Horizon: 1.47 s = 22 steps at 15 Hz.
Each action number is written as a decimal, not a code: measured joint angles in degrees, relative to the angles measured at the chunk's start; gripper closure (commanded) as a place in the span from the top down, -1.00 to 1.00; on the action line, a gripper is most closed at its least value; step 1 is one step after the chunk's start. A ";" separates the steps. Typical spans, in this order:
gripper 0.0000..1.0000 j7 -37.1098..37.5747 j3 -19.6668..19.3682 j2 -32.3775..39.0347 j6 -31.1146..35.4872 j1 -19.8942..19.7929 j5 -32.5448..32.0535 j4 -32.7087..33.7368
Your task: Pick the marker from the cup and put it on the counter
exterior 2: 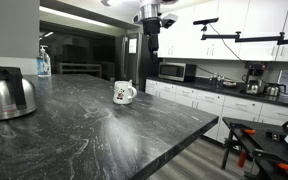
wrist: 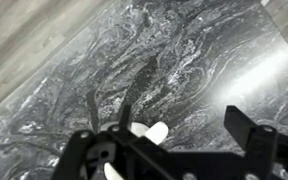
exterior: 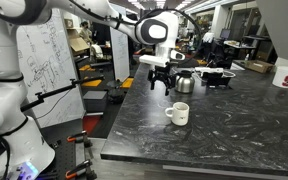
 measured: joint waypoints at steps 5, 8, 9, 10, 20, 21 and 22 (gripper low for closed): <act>1.00 -7.49 0.55 13.52 -6.94 -0.82 -1.15 16.03; 0.85 -8.63 1.19 19.78 -8.82 -0.81 -2.59 24.11; 0.60 -8.85 1.50 21.64 -9.43 -0.81 -2.81 26.59; 0.37 -9.29 1.83 23.40 -10.11 -0.79 -2.85 28.92; -0.15 -9.46 2.62 37.82 -17.93 -0.40 -2.93 49.27; -0.13 -9.46 2.62 38.85 -18.67 -0.43 -2.93 50.76; -0.11 -9.47 2.54 39.81 -19.30 -0.44 -2.93 52.11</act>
